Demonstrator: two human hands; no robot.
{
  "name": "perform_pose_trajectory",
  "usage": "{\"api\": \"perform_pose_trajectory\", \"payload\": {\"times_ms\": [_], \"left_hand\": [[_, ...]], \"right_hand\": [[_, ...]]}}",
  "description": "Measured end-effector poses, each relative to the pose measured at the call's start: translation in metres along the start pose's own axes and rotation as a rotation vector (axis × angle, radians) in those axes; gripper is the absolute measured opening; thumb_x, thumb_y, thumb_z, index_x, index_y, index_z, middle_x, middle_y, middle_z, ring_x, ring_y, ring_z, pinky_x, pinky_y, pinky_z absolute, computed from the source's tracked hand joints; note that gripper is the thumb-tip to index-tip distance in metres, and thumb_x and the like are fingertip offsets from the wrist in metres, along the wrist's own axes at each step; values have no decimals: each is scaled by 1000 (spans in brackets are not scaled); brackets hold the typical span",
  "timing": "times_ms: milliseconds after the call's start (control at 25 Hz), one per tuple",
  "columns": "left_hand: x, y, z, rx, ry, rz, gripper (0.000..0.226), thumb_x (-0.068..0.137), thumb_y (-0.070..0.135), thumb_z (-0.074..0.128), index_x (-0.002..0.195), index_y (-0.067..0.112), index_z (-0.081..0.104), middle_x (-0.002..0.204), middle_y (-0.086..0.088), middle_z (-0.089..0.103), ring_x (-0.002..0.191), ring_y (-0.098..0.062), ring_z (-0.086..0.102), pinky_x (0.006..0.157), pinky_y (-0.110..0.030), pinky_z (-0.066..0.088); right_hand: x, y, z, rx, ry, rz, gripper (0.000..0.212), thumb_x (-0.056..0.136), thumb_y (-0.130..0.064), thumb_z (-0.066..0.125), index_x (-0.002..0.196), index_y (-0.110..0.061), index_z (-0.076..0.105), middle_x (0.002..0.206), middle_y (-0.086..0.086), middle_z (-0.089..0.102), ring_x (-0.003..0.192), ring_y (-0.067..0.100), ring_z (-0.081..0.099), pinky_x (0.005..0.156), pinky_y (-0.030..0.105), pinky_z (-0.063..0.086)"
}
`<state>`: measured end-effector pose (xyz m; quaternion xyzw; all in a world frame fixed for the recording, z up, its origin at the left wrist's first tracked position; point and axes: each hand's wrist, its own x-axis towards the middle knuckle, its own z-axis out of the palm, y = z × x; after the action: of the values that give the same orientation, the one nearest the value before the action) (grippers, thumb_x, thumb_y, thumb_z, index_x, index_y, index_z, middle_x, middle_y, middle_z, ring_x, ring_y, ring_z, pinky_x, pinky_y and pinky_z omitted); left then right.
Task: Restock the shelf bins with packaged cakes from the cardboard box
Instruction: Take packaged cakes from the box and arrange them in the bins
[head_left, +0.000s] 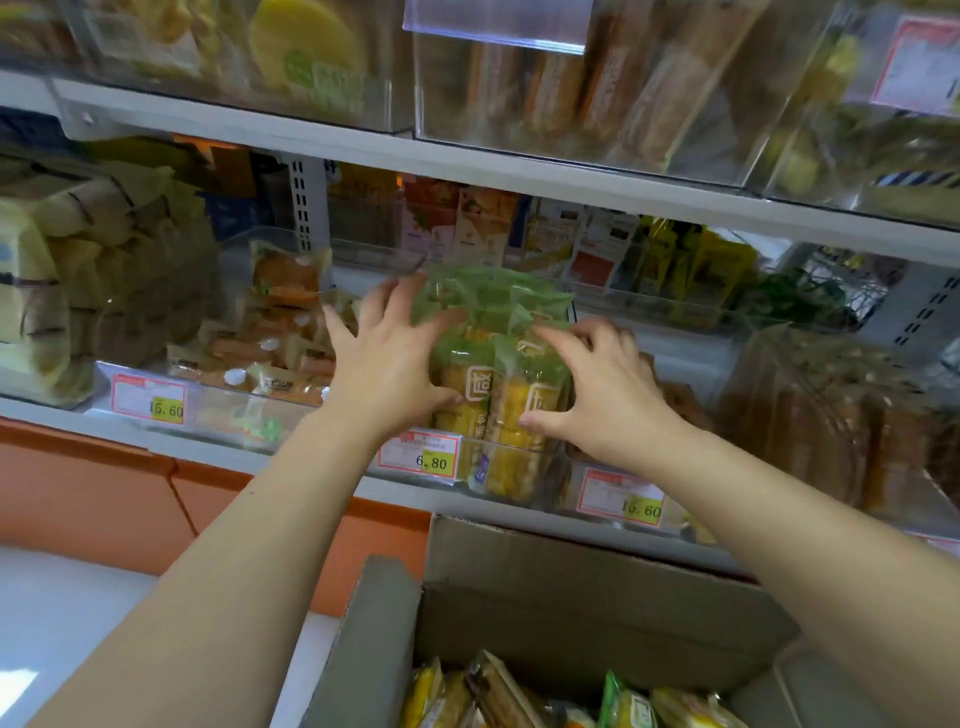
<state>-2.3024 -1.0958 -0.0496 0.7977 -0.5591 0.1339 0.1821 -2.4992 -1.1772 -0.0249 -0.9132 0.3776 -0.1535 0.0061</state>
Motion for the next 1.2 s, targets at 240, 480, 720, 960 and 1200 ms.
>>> {"api": "perform_pose_trajectory", "payload": {"times_ms": [240,480,720,960,1200], "left_hand": [[-58,32,-25,-202,418,386,32,87,31,59,113,13,67,104,-12,62,97,-29,55,83,-37,43],[-172,97,68,-144,-695,529,45,95,40,51,139,34,45,136,8,50,126,-13,48,98,-32,45],[-236,92,138,-160,-1062,346,52,94,36,55,144,33,41,147,3,43,132,-19,46,105,-31,40],[-239,82,157,-211,-1083,175,52,94,38,56,144,31,42,147,2,45,130,-19,48,106,-33,42],[-232,77,162,-324,-1051,45,58,91,36,62,145,29,41,144,-3,46,125,-19,51,105,-33,42]], "right_hand": [[-141,48,41,575,298,13,27,94,-20,58,120,-28,53,93,-11,56,85,5,56,77,15,43],[-204,117,143,192,-577,203,26,98,-24,48,120,-25,62,122,-2,61,117,17,55,99,31,42],[-201,117,196,-105,-931,12,64,90,-9,54,149,-26,33,148,5,32,132,30,37,106,38,37],[-191,95,242,-647,-967,-126,43,100,-24,36,142,-21,44,148,7,25,123,26,42,89,34,42],[-200,113,202,-460,-759,-347,34,95,-13,44,127,-21,53,130,6,45,119,29,43,90,38,37]]}}
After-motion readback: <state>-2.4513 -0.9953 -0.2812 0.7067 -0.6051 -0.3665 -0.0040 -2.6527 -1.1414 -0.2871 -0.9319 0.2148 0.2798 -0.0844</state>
